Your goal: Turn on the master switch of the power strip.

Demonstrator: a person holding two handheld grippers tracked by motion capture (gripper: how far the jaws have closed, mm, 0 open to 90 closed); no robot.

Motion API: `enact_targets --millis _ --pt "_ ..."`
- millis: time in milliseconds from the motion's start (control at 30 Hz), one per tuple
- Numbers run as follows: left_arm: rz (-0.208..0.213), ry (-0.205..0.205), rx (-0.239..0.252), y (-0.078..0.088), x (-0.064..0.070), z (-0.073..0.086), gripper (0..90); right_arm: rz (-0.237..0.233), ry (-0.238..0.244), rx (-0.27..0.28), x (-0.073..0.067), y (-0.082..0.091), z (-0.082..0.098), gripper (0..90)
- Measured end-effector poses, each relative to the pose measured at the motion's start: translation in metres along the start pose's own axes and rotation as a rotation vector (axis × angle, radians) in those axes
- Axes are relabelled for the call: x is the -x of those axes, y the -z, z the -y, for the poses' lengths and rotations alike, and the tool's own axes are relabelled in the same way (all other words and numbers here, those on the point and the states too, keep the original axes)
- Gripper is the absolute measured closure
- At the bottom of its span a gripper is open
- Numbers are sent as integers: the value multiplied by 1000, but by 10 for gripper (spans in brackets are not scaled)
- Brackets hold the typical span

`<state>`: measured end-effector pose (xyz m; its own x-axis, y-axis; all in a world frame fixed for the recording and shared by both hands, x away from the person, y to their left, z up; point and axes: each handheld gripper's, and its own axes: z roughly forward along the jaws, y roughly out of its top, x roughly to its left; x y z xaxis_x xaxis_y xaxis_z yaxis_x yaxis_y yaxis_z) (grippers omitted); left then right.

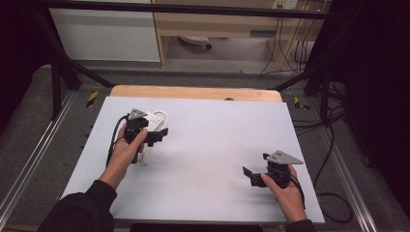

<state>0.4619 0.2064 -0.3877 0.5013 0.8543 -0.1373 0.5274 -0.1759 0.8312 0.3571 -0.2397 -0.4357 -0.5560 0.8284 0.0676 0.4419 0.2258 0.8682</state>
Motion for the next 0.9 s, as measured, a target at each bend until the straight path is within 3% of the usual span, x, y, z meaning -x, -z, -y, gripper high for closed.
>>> enact_targets --millis 533,900 --pt "-3 -11 30 35 7 23 88 3 3 -1 0 0 0 29" --pt "-10 15 85 64 7 39 87 6 3 -4 0 0 0 29"
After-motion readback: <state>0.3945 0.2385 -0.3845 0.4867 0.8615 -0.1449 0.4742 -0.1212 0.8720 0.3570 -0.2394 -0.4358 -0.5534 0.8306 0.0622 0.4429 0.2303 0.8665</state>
